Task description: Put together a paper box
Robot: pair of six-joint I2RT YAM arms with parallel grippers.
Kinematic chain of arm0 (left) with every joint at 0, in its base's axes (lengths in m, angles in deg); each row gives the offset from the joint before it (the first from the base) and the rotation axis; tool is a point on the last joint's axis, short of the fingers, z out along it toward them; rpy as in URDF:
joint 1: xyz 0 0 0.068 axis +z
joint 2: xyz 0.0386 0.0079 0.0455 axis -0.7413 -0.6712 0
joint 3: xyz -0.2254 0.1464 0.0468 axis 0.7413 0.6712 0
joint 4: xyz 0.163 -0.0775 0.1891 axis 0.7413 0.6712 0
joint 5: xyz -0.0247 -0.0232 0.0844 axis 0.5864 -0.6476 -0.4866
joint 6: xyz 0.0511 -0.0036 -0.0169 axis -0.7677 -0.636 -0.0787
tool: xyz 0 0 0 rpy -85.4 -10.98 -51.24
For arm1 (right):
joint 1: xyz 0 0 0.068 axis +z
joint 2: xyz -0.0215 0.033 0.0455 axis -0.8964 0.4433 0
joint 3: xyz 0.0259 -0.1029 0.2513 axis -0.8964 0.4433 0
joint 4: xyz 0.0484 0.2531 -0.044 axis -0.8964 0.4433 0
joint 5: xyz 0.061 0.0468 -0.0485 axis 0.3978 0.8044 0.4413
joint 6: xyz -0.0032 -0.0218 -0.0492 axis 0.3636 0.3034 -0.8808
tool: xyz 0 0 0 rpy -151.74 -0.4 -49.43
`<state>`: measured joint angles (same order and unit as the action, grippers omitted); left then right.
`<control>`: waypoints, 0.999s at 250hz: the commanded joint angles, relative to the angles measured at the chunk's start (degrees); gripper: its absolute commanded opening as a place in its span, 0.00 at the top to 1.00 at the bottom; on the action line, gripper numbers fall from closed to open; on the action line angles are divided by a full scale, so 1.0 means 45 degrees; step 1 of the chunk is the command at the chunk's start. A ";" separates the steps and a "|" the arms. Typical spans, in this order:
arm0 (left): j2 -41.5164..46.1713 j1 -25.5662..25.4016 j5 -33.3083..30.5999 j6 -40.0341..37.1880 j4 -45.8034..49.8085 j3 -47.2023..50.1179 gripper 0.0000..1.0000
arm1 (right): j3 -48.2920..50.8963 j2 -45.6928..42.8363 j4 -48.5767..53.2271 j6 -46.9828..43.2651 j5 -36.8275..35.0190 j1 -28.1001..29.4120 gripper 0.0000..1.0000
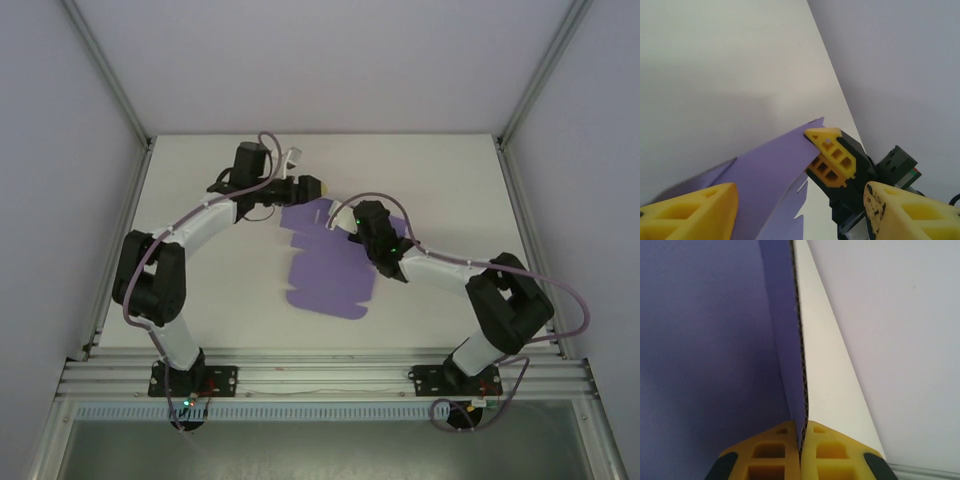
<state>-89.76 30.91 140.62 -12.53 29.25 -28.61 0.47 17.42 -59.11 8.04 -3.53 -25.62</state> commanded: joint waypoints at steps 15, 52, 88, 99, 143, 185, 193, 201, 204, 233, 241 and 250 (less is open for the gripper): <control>-0.0122 -0.0669 0.0669 0.0793 -0.0399 0.0168 0.39 | -0.0110 -0.0749 -0.0750 0.1223 0.0076 -0.0070 1.00; -0.0346 -0.0936 0.0935 0.2058 -0.1909 0.0415 0.45 | 0.0178 -0.1050 -0.1155 0.1652 0.0493 -0.0076 1.00; -0.0761 -0.1086 0.0943 0.3633 -0.3868 0.0417 0.49 | 0.0515 -0.1341 -0.1266 0.1872 0.1516 -0.0077 1.00; -0.0931 -0.1172 0.0927 0.4032 -0.4401 0.0385 0.49 | 0.0580 -0.1343 -0.1339 0.1873 0.1628 -0.0077 1.00; -0.1479 -0.1503 0.1024 0.4791 -0.4620 -0.0290 0.49 | 0.0605 -0.1148 -0.1648 0.1558 0.1568 -0.0075 1.00; -0.1470 -0.1629 0.0337 0.4750 -0.4494 -0.0357 0.50 | 0.0778 -0.1334 -0.1890 0.1754 0.2015 -0.0092 1.00; -0.1525 -0.1652 0.0170 0.5038 -0.4986 -0.0289 0.51 | 0.0821 -0.1386 -0.1879 0.1850 0.2278 -0.0098 1.00; -0.1640 -0.1695 0.0179 0.5484 -0.5693 -0.0212 0.51 | 0.0839 -0.1396 -0.1873 0.1897 0.2470 -0.0085 1.00; -0.1689 -0.1730 0.0205 0.5672 -0.5966 -0.0191 0.51 | 0.0857 -0.1408 -0.1894 0.1911 0.2519 -0.0097 1.00; -0.1990 -0.2043 0.0337 0.6751 -0.7287 -0.0334 0.54 | 0.0903 -0.1413 -0.2238 0.2062 0.2582 -0.0099 1.00; -0.2244 -0.2115 0.0220 0.6887 -0.7445 -0.0371 0.54 | 0.0965 -0.1434 -0.2430 0.2091 0.2648 -0.0084 1.00; -0.2356 -0.2203 0.0093 0.6963 -0.7484 -0.0458 0.54 | 0.1024 -0.1455 -0.2734 0.2102 0.2655 -0.0094 1.00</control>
<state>-97.13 24.95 140.45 13.50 3.18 -28.44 4.90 13.14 -61.15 16.90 -0.49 -27.96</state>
